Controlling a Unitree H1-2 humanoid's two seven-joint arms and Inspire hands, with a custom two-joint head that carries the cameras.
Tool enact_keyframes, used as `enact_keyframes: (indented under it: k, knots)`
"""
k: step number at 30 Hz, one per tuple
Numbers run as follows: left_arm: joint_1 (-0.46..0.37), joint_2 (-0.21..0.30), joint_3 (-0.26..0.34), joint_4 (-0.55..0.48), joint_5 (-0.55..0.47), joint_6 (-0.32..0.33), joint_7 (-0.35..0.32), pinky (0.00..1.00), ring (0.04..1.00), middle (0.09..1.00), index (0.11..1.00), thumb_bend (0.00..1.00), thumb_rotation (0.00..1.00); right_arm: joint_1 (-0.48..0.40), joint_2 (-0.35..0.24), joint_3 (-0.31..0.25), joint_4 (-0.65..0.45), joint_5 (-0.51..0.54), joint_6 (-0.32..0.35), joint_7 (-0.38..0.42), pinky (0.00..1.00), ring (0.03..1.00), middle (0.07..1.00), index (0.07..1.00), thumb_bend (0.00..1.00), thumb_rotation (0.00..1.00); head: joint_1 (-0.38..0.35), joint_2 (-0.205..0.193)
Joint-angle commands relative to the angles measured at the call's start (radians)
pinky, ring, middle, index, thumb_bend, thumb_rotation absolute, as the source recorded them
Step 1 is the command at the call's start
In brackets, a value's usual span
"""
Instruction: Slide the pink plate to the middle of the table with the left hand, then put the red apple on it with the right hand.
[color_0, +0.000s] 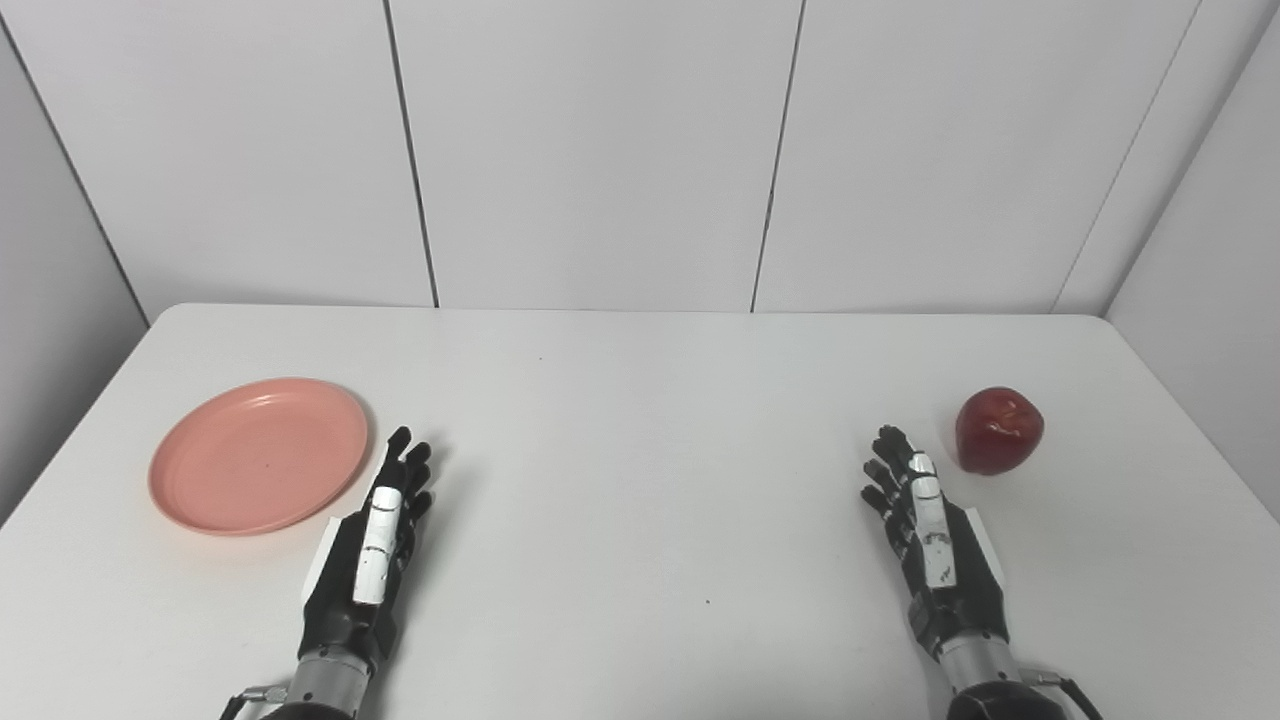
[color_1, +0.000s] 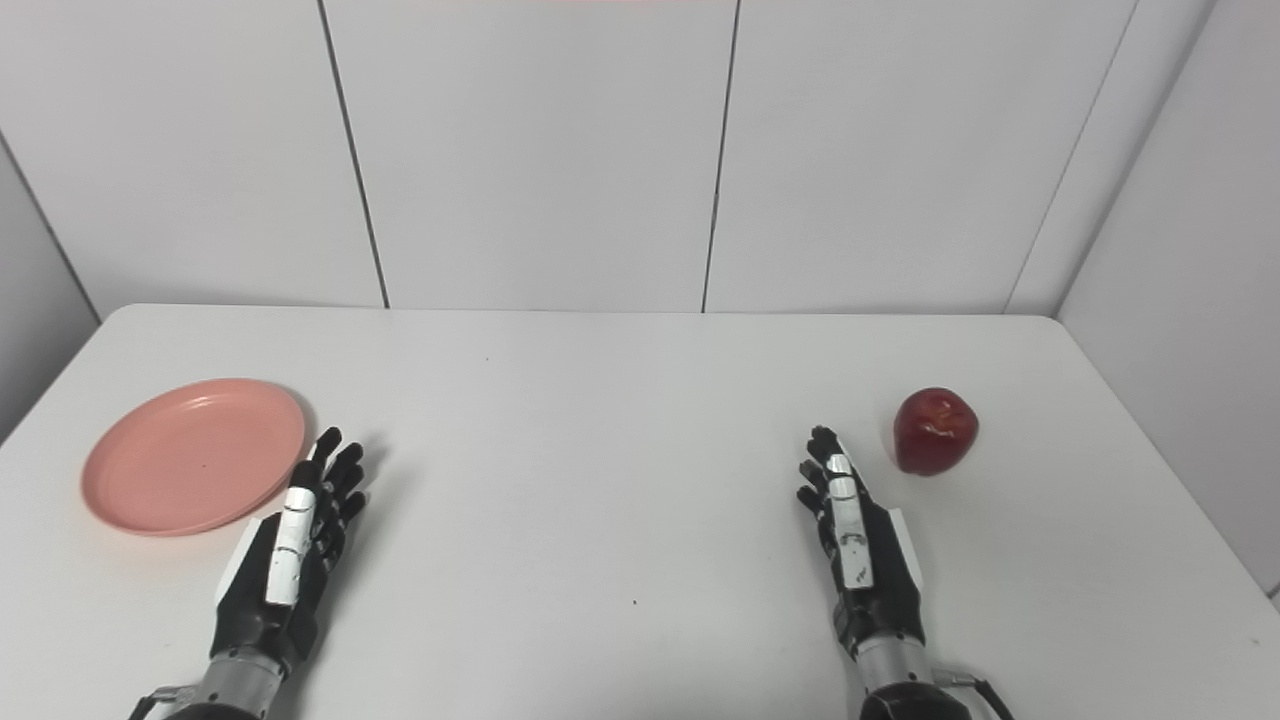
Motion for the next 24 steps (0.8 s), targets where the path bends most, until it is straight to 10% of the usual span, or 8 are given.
enact_keyframes:
  k: [1, 24]
  knots:
    - [0.054, 0.015, 0.0, -0.019, -0.012, -0.02, 0.004, 1.0, 1.0, 0.979, 1.0, 0.74, 1.0, 0.004, 0.001, 0.004, 0.013, 0.003, 0.015, 0.013, 0.94, 0.941, 0.951, 0.929, 0.84, 1.0, 0.002, -0.002]
    - [0.057, -0.064, -0.126, 0.003, 0.067, -0.055, 0.109, 1.0, 0.992, 0.962, 1.0, 0.73, 1.0, -0.001, -0.104, -0.066, 0.125, 0.106, -0.055, 0.127, 1.0, 0.987, 0.99, 0.972, 0.82, 1.0, 0.287, -0.099]
